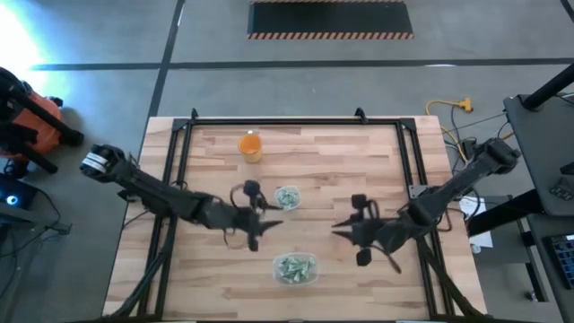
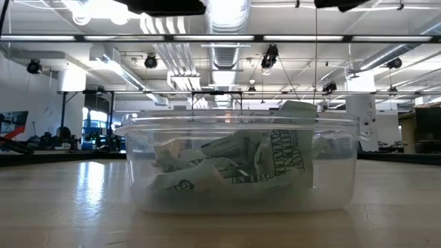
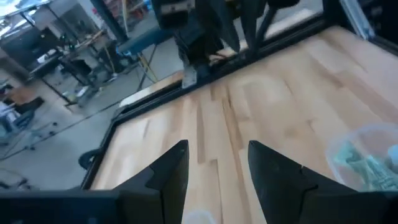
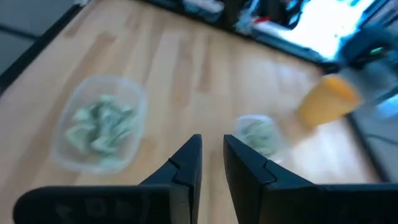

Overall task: Pick and place Stevia / Truvia into bins
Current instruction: Return to Home Position

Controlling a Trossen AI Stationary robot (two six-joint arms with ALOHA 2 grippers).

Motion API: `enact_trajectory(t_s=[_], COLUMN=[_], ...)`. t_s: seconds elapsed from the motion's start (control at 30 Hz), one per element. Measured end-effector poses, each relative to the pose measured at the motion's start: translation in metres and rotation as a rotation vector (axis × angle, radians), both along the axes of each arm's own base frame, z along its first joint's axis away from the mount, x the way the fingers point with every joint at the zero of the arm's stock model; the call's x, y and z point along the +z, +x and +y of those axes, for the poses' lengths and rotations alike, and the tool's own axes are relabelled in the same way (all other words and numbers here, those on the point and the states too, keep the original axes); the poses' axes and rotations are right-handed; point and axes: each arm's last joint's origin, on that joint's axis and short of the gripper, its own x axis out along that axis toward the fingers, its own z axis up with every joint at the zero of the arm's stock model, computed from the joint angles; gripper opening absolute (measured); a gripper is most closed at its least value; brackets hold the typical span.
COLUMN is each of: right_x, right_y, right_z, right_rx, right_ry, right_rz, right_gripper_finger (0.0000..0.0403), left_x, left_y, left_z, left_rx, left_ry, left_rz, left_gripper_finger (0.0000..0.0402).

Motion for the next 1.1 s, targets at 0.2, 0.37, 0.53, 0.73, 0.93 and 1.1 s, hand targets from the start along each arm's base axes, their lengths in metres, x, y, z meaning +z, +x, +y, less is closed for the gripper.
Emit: enact_trajectory(t_s=[0.2,0.37,0.53,0.73,0.93,1.1], right_x=[0.011,0.003,-0.006,-0.016,-0.021,-0.023], right_y=[-0.018,-0.035,-0.058,-0.086,-0.103,-0.11], right_z=[-0.015,-0.028,-0.044,-0.063,-0.075,-0.08], right_rx=[-0.036,-0.034,-0.04,-0.04,-0.041,-0.033], right_ry=[-0.055,-0.029,0.052,0.102,0.133,0.102], right_rz=[-0.13,-0.224,-0.349,-0.472,-0.569,-0.613], right_gripper_finger=[0.0057,0.0057,0.0057,0.0057,0.0057,0.0057], left_x=[-0.014,-0.029,-0.03,-0.032,-0.034,-0.033], left_y=[-0.022,-0.049,-0.076,-0.102,-0.122,-0.126], left_z=[0.036,0.052,0.06,0.066,0.077,0.093], left_rx=[-0.056,-0.047,-0.047,-0.051,-0.031,-0.072], left_ry=[-0.099,-0.139,-0.161,-0.175,-0.176,-0.147], left_rz=[-0.134,-0.255,-0.347,-0.416,-0.483,-0.468], left_gripper_finger=[0.0149,0.0149,0.0149,0.0149,0.0149,0.0149])
